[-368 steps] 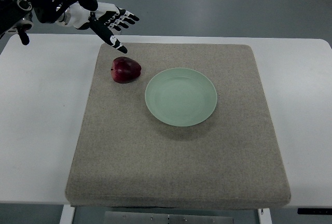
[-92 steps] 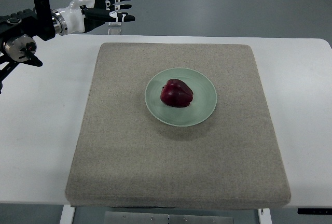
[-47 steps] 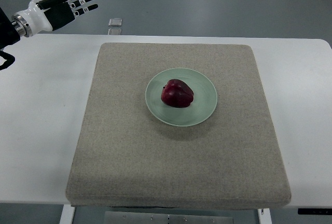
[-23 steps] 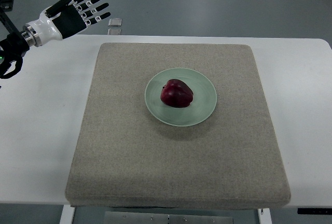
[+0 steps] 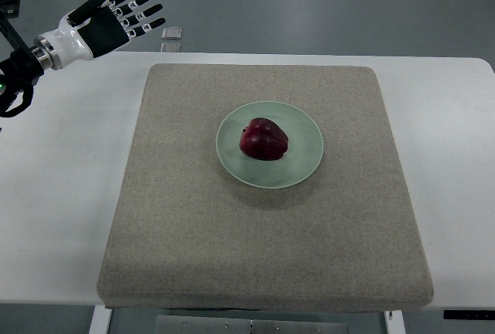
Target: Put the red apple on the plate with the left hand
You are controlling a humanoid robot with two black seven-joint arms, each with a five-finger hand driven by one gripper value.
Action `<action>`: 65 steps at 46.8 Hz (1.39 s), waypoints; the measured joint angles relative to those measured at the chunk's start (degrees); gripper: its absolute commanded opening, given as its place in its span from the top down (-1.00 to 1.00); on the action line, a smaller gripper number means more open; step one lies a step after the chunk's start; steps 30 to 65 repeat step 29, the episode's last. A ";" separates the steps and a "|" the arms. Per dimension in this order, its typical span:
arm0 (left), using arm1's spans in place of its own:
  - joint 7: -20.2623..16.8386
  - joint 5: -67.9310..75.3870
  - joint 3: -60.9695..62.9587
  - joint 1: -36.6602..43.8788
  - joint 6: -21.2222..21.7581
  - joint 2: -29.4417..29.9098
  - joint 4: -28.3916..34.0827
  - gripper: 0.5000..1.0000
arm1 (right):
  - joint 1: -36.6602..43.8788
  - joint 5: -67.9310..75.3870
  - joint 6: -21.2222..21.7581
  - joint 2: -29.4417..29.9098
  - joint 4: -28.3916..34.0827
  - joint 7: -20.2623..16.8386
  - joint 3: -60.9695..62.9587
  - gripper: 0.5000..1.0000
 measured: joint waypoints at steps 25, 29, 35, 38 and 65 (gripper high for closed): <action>-0.03 0.65 0.21 0.62 0.01 -0.11 0.27 -1.00 | -0.14 -0.18 0.04 0.01 3.39 0.03 -0.03 -0.86; -0.03 0.78 0.26 0.67 0.01 -0.12 0.27 -1.00 | -0.10 -0.17 -0.03 0.00 3.44 0.05 -0.02 -0.86; -0.03 0.78 0.26 0.67 0.01 -0.12 0.27 -1.00 | -0.10 -0.17 -0.03 0.00 3.44 0.05 -0.02 -0.86; -0.03 0.78 0.26 0.67 0.01 -0.12 0.27 -1.00 | -0.10 -0.17 -0.03 0.00 3.44 0.05 -0.02 -0.86; -0.03 0.78 0.26 0.67 0.01 -0.12 0.27 -1.00 | -0.10 -0.17 -0.03 0.00 3.44 0.05 -0.02 -0.86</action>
